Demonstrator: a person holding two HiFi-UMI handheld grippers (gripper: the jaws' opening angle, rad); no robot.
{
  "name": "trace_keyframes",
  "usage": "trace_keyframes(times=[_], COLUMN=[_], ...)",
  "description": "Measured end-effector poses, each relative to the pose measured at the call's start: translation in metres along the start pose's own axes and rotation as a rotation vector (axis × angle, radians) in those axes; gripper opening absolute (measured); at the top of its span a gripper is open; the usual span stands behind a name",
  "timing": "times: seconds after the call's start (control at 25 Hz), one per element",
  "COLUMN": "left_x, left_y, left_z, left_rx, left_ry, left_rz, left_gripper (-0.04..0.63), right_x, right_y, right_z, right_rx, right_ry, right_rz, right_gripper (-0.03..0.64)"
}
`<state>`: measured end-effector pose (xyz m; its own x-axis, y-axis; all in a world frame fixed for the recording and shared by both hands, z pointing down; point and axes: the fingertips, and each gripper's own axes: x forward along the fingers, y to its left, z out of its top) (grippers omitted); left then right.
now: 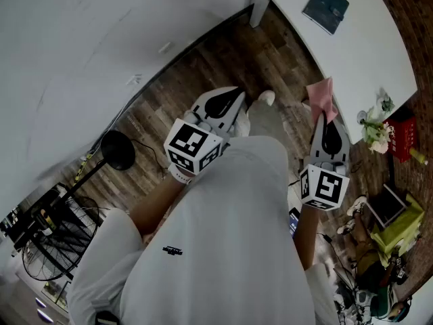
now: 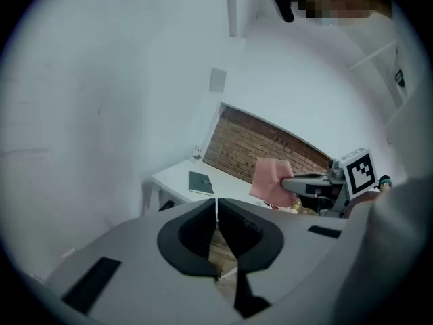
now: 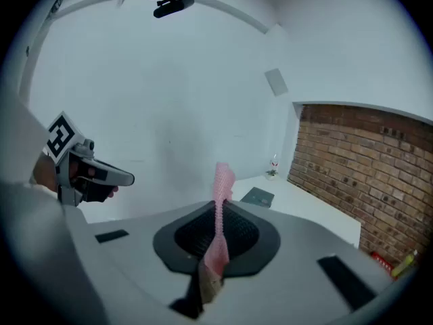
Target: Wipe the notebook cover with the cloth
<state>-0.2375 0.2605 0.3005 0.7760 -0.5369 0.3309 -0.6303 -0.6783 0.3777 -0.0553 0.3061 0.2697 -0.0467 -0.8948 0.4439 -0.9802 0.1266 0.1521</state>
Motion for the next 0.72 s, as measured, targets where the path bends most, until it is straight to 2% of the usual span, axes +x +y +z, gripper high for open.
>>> trace_keyframes(times=[0.12,0.28,0.48,0.56,0.72], left_x=[-0.025,-0.039,-0.027,-0.024,-0.016], left_y=[-0.009,-0.034,-0.077,-0.095,-0.129], left_z=[0.004,0.008,0.014,0.01,0.0], left_rx=[0.034,0.024,0.065,0.068,0.099], left_ry=[-0.017,-0.037,-0.055,-0.059,-0.03], left_rz=[0.025,0.041,0.062,0.08,0.089], left_gripper=[0.025,0.025,0.025,0.025,0.025], right_x=[-0.016,-0.042,-0.066,-0.078,-0.1], right_y=[0.007,0.003,-0.023,-0.036,-0.058], right_z=[-0.003,-0.012,-0.023,-0.035,-0.05], right_rx=[0.016,0.029,0.119,0.124,0.157], right_ry=[-0.01,-0.025,-0.083,-0.082,-0.108], right_rz=[0.026,0.057,0.083,0.081,0.074], right_gripper=[0.017,0.017,0.018,0.018,0.018])
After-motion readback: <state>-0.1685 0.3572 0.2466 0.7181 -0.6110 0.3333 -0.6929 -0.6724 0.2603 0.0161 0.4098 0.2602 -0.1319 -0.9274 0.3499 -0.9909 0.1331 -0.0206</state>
